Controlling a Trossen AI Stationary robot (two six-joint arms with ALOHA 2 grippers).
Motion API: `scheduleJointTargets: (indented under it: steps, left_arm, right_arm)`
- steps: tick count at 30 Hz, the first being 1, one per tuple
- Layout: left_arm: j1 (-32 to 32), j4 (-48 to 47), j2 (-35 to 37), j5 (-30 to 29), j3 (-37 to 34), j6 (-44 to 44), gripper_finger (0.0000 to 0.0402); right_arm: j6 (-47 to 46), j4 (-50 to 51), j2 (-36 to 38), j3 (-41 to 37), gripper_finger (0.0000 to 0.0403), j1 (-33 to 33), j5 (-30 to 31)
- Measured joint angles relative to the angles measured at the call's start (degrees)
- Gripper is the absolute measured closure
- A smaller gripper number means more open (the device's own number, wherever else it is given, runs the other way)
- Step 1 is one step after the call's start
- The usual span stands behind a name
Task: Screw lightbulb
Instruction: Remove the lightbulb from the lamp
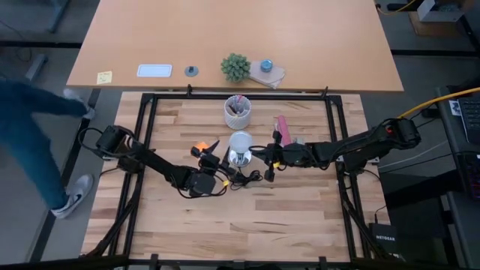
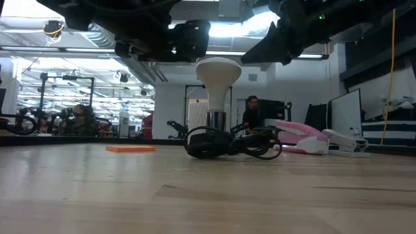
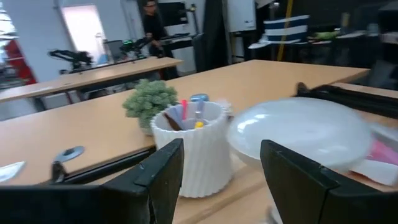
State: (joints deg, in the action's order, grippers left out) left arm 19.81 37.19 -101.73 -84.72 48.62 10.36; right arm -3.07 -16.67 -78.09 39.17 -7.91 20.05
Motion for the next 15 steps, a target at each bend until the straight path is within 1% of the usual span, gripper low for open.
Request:
scheduleJointTargets:
  steps: [4,8,12,15]
  left_arm:
    - [-1.1,0.0,0.0,-3.2,0.0,0.0,0.0196]
    - [-2.0,-0.1,0.0,-3.4,0.0,-1.6,0.0196]
    - [-3.2,-0.1,0.0,-1.5,0.0,-2.1,0.0196]
    - [-4.0,-0.3,0.0,0.3,0.0,-2.3,0.0196]
  right_arm:
    - [0.0,-0.3,0.0,0.0,0.0400,0.0,0.0]
    - [0.0,-0.3,0.0,0.0,0.0400,0.1,0.4]
    - [0.0,-0.3,0.0,0.0,0.0400,0.1,2.7]
    - [0.2,-0.4,-0.1,0.0,0.0400,0.1,2.9]
